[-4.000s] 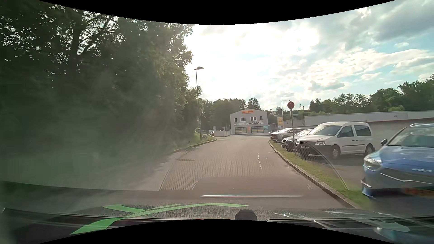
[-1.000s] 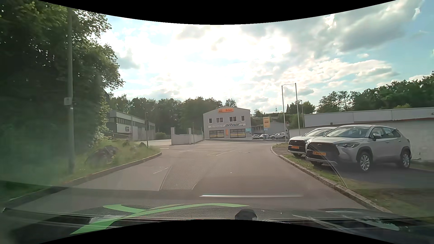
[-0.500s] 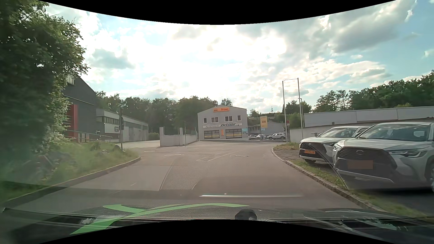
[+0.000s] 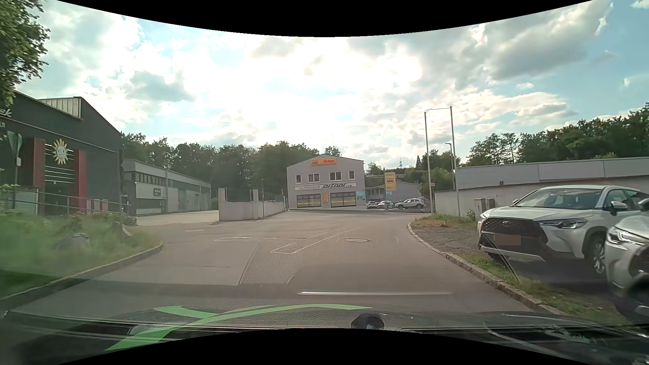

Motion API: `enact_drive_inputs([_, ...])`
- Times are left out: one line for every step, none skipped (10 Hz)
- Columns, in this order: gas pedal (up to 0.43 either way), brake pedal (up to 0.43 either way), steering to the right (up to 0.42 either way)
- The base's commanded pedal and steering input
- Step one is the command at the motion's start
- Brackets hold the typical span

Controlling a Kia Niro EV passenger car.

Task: Follow the waypoints while adhering to traffic rules and regulations

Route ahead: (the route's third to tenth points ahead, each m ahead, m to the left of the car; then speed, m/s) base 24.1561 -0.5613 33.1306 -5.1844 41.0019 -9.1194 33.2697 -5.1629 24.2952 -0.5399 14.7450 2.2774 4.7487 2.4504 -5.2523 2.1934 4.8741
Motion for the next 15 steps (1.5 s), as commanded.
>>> enact_drive_inputs([0.087,0.000,0.031])
enact_drive_inputs([0.087,0.000,0.030])
enact_drive_inputs([0.087,0.000,0.030])
enact_drive_inputs([0.087,0.000,0.030])
enact_drive_inputs([0.087,0.000,0.030])
enact_drive_inputs([0.087,0.000,0.030])
enact_drive_inputs([0.087,0.000,0.030])
enact_drive_inputs([0.079,0.000,0.030])
enact_drive_inputs([0.079,0.000,0.029])
enact_drive_inputs([0.079,0.000,0.028])
enact_drive_inputs([0.079,0.000,0.026])
enact_drive_inputs([0.079,0.000,0.027])
enact_drive_inputs([0.079,0.000,0.026])
enact_drive_inputs([0.067,0.000,0.026])
enact_drive_inputs([0.067,0.000,0.026])
